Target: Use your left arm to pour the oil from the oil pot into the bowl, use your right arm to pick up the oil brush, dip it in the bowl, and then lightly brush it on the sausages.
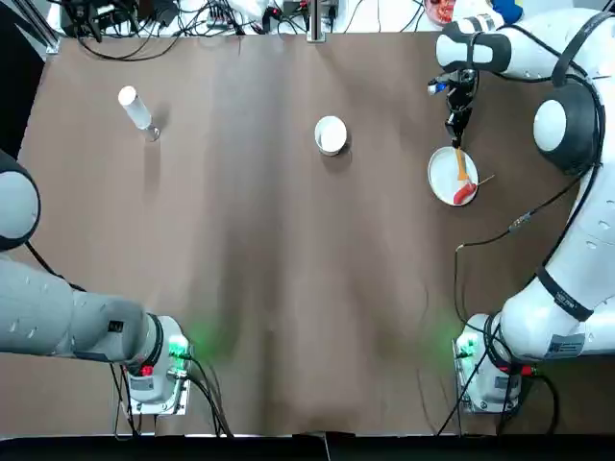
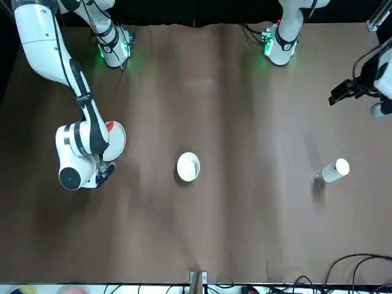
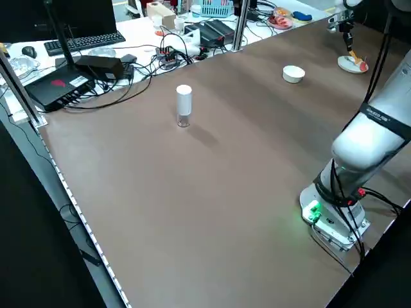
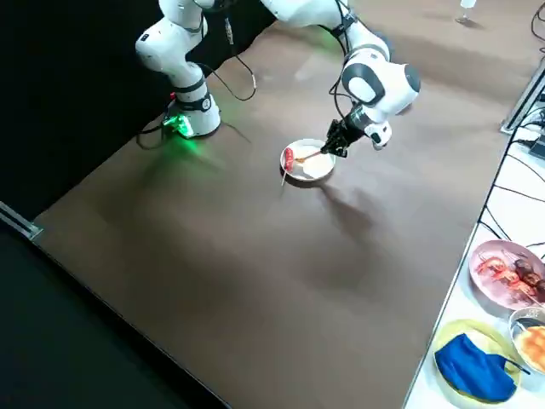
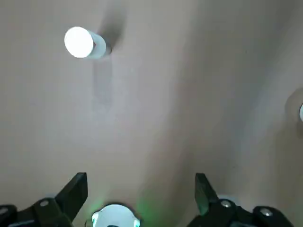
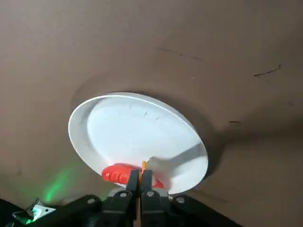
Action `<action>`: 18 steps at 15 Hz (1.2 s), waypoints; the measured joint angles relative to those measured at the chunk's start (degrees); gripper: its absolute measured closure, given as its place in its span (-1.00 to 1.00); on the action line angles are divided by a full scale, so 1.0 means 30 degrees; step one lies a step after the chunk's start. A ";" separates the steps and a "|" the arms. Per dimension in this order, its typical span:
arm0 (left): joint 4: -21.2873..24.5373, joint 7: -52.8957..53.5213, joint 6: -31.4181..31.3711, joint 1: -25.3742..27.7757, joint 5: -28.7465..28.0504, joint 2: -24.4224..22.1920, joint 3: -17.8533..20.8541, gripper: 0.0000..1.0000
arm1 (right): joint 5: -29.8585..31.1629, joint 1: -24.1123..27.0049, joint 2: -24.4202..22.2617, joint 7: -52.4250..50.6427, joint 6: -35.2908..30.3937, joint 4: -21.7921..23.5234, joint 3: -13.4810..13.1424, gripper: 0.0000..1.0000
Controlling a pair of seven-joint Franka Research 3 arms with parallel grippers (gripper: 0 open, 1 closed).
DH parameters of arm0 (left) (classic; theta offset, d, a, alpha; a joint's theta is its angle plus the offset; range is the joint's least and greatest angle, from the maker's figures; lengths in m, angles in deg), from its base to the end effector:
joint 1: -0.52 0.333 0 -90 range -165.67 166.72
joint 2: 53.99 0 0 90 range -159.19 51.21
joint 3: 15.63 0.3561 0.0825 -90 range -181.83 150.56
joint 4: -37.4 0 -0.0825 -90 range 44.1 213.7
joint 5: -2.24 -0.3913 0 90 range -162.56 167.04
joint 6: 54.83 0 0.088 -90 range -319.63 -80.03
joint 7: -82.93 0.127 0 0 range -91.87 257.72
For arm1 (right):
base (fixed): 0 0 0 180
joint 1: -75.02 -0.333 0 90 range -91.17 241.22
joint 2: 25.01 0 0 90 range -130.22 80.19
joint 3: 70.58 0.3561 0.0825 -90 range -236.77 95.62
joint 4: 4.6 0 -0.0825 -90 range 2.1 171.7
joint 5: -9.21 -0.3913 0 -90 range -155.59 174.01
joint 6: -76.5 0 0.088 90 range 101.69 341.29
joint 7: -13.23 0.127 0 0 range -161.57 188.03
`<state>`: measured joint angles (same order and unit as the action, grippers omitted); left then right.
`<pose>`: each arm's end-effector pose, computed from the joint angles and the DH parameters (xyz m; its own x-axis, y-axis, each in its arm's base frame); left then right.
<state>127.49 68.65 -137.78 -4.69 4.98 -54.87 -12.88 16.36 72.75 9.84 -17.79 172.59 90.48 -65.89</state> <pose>0.5400 -0.0295 0.6425 0.9729 0.1990 -0.1175 0.2027 -0.9790 0.0202 0.6248 0.0569 0.2368 0.6089 0.6151 -0.5009 0.5826 -0.7753 -0.2439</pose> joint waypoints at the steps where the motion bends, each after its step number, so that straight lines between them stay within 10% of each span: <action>1: 0.0441 0.0007 -0.0117 0.0560 0.0000 -0.0091 -0.0703 -1.00 | 0.0000 -0.0024 -0.0003 0.0078 -0.0095 -0.0001 -0.0001 0.91; 4: 0.1581 0.0515 -0.0804 0.2349 0.0001 -0.0363 -0.2737 -1.00 | -0.0004 -0.0181 -0.0004 0.0437 -0.0785 -0.0001 0.0007 0.91; 12: 0.1862 0.0651 -0.1424 0.2694 0.0001 -0.0397 -0.3027 -1.00 | -0.1068 -0.1371 -0.0005 0.2559 -0.1424 -0.0001 0.0144 0.91; 18: 0.2024 0.0651 -0.1638 0.2764 0.0001 -0.0334 -0.3027 -1.00 | -0.6017 -0.1797 -0.0184 0.3512 -0.1381 -0.1901 0.0247 0.91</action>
<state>133.56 70.60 -142.69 3.60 4.98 -55.87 -21.97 -1.69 67.36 9.29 -7.25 168.44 84.78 -65.15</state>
